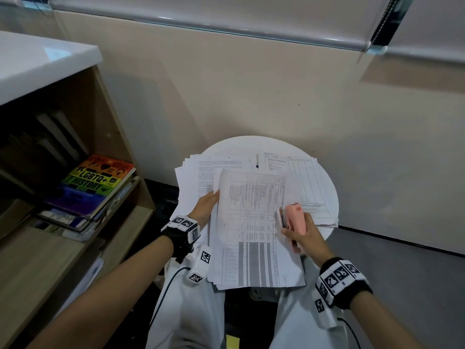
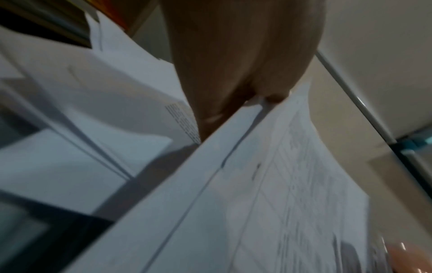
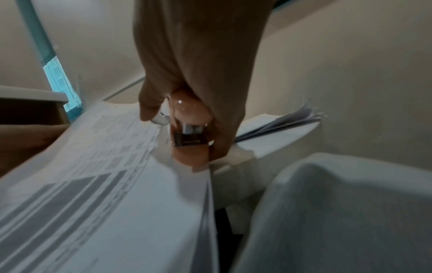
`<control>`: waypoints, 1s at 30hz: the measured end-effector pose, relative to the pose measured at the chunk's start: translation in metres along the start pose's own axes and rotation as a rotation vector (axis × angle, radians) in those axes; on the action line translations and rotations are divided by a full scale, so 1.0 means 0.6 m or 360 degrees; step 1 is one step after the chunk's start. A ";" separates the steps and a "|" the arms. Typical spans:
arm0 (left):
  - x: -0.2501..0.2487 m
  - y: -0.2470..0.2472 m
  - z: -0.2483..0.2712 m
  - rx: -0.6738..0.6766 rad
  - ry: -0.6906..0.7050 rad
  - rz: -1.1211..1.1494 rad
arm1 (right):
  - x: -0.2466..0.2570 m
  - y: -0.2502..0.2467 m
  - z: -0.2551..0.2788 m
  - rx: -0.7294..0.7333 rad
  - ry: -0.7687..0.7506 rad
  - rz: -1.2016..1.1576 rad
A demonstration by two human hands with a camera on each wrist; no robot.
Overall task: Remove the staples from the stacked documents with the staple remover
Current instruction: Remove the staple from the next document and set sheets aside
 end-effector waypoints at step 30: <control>-0.240 0.034 0.008 -0.0224 0.0972 -0.0369 | 0.249 0.014 0.088 -0.0027 -0.0683 -0.0207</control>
Point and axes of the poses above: each hand's wrist, its own z-axis away from the middle knuckle, its own y-axis out of the palm, x = y × z, the point moved 10 cm from there along -z, towards the middle knuckle, and after that the axes turned 11 degrees about y, right-handed, at the moved point
